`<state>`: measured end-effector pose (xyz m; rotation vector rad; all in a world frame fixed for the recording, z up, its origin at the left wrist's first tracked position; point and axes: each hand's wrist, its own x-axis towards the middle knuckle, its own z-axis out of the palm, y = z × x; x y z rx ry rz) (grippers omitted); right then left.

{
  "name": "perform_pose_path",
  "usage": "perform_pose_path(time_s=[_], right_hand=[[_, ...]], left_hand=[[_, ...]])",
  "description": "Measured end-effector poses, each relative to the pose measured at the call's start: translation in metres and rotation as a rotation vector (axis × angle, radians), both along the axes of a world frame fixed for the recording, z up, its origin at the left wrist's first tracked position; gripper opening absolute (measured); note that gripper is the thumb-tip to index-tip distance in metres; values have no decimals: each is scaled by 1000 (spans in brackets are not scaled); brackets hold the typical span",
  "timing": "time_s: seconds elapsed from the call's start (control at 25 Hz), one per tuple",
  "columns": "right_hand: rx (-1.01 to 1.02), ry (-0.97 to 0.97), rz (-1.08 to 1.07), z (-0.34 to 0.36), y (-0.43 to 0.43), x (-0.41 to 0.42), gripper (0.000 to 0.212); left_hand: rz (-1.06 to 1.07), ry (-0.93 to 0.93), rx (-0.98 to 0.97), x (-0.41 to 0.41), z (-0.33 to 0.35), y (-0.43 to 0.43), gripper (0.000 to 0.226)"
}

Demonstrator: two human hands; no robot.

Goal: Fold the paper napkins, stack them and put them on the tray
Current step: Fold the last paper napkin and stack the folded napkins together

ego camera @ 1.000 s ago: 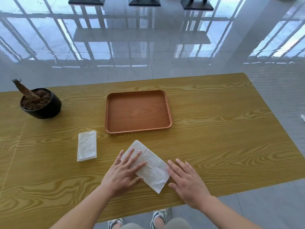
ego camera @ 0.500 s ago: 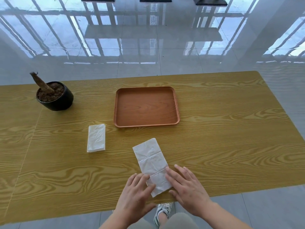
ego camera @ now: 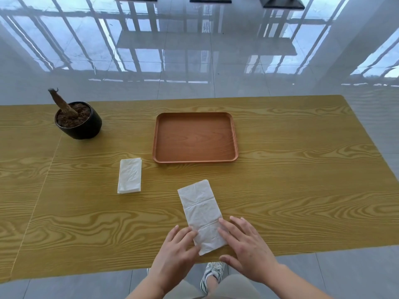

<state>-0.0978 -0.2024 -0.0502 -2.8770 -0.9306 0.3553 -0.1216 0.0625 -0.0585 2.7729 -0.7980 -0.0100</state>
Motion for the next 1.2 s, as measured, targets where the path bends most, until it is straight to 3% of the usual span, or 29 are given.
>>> perform_pose_path(time_s=[0.08, 0.32, 0.44, 0.56, 0.68, 0.76, 0.96, 1.2], right_hand=[[4, 16, 2, 3, 1, 0, 68], [55, 40, -22, 8, 2, 4, 70], [63, -7, 21, 8, 0, 2, 71], [76, -33, 34, 7, -2, -3, 73], [104, -25, -1, 6, -2, -6, 72], [135, -14, -26, 7, 0, -7, 71], [372, -41, -128, 8, 10, 1, 40], [555, 163, -528, 18, 28, 27, 11]], left_hand=[[-9, -40, -22, -2, -2, 3, 1], [48, -14, -150, 4, -1, 4, 2], [28, 60, -93, 4, 0, 4, 27], [-14, -12, -60, 4, -2, 2, 9], [-11, -49, -105, 4, -4, 0, 13], [50, 26, -193, 3, 1, -3, 9], [415, 292, -495, 10, 18, -11, 7], [670, 462, -716, 24, 23, -21, 7]])
